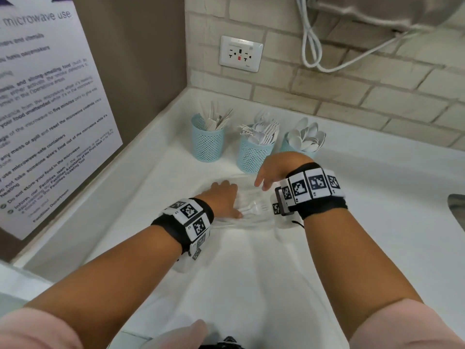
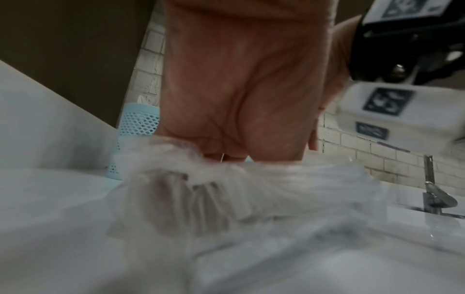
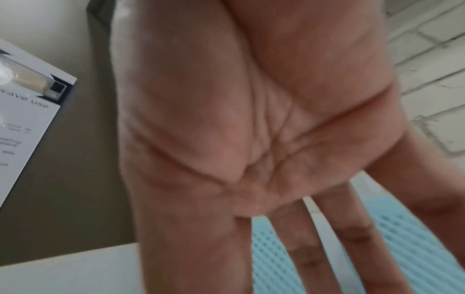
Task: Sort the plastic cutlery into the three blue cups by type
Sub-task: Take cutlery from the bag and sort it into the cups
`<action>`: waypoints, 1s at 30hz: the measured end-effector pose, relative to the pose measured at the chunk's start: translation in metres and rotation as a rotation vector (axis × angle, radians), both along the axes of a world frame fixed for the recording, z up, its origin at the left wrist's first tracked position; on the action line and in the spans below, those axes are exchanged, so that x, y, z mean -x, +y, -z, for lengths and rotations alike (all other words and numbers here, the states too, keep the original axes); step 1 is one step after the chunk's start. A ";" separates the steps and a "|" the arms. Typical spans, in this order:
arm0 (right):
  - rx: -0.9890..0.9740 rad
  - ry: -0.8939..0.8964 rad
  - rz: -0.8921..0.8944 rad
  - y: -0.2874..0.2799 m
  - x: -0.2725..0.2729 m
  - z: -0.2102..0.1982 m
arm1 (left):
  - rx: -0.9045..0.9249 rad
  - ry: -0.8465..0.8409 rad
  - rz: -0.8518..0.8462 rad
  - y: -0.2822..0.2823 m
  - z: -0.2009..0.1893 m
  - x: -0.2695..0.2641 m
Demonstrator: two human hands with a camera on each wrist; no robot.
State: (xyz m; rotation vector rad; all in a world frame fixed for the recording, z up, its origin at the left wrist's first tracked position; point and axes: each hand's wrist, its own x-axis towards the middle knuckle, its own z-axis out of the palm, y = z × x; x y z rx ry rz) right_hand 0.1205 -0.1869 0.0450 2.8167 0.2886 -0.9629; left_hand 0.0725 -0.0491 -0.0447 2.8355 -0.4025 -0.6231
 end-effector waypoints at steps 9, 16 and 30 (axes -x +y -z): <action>-0.154 -0.085 0.166 -0.026 0.025 0.043 | -0.053 -0.034 0.038 -0.007 0.003 0.001; -0.249 -0.081 0.215 -0.031 0.032 0.041 | -0.053 -0.073 0.095 -0.007 0.002 0.000; -0.514 -0.064 0.332 -0.036 0.036 0.048 | 0.056 -0.039 0.158 -0.001 -0.012 0.007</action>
